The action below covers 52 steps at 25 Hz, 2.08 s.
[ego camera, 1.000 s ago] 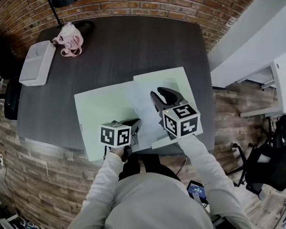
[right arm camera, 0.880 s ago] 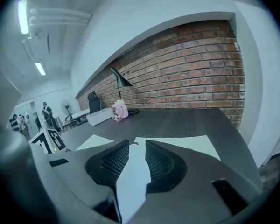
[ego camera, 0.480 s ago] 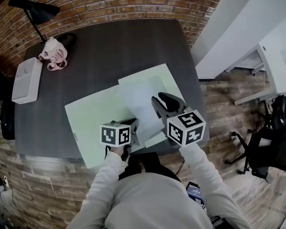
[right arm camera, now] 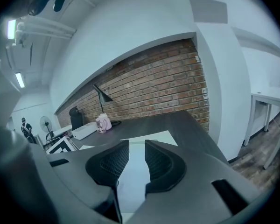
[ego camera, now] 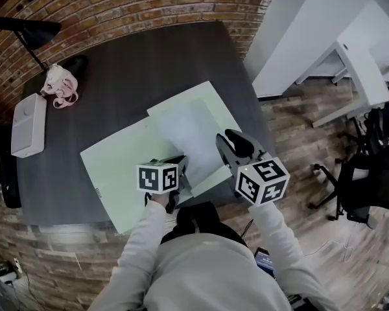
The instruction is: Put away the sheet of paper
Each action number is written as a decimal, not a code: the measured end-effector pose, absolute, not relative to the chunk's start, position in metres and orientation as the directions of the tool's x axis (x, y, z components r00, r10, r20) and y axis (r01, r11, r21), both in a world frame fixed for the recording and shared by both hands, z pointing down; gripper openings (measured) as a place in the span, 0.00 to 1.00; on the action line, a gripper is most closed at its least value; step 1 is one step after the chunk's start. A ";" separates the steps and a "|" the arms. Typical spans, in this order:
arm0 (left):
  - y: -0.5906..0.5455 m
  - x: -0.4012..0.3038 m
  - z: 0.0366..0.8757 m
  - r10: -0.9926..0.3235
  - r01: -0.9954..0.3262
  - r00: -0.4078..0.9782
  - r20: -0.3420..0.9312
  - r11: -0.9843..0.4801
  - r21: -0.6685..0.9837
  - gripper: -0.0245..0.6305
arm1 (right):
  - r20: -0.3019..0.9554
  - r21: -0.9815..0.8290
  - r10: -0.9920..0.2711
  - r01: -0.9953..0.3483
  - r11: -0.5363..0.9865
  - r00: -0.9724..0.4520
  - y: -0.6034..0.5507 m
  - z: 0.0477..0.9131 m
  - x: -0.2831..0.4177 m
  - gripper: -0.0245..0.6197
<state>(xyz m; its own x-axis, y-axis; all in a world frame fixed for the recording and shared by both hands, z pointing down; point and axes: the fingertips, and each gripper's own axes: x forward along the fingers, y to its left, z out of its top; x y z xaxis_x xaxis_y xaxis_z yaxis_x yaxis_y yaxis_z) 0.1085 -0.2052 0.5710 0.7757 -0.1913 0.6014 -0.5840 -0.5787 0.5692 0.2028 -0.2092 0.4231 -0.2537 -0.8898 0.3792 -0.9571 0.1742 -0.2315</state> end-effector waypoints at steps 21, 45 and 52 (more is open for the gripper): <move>-0.211 0.111 0.545 -0.306 -0.635 0.701 0.644 -0.679 0.369 0.26 | 0.308 -0.271 -0.936 -0.959 0.087 -0.171 -0.168 0.403 0.228 0.24; -0.206 0.080 0.399 -0.530 -0.580 0.798 0.285 -0.805 0.125 0.09 | 0.225 -0.235 -0.957 -0.963 0.130 -0.184 -0.139 0.379 0.207 0.18; -0.198 0.059 0.373 -0.572 -0.594 0.796 0.201 -0.801 0.076 0.07 | 0.209 -0.205 -0.962 -0.970 0.133 -0.176 -0.132 0.374 0.196 0.13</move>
<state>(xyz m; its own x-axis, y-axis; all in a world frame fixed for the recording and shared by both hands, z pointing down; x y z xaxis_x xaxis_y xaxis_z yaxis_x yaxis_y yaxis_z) 0.0595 -0.1983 0.3735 0.7955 -0.5718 0.2006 -0.5945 -0.8005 0.0758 0.1962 -0.1317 0.3739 -0.1757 -0.9621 0.2086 -0.9698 0.1328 -0.2045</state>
